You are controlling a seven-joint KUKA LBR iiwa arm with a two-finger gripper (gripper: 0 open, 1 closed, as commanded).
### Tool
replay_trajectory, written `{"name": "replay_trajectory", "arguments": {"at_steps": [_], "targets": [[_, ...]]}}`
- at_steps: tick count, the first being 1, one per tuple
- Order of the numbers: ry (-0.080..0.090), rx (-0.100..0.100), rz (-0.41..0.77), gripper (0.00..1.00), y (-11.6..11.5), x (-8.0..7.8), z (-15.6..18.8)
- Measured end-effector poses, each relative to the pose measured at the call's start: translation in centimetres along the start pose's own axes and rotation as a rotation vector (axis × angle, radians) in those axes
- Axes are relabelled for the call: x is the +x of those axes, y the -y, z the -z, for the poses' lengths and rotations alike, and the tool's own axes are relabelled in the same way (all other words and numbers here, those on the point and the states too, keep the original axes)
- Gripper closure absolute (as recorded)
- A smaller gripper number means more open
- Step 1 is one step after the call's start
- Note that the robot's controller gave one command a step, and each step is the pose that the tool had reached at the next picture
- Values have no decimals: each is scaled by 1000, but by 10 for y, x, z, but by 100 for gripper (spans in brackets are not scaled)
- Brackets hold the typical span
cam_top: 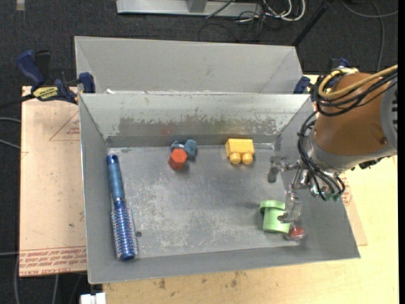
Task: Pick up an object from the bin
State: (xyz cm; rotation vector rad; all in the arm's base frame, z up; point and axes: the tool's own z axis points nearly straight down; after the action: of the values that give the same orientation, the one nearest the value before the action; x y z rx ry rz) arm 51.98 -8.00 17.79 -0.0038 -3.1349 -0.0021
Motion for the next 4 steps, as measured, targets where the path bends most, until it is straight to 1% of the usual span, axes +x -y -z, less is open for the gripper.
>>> {"name": "replay_trajectory", "arguments": {"at_steps": [1,2,3,4], "targets": [[19,1,-1,0,44,-16,-91],[22,3,-2,100,45,-17,-90],[19,3,7,100,43,-42,21],[19,4,30,100,38,-43,117]]}}
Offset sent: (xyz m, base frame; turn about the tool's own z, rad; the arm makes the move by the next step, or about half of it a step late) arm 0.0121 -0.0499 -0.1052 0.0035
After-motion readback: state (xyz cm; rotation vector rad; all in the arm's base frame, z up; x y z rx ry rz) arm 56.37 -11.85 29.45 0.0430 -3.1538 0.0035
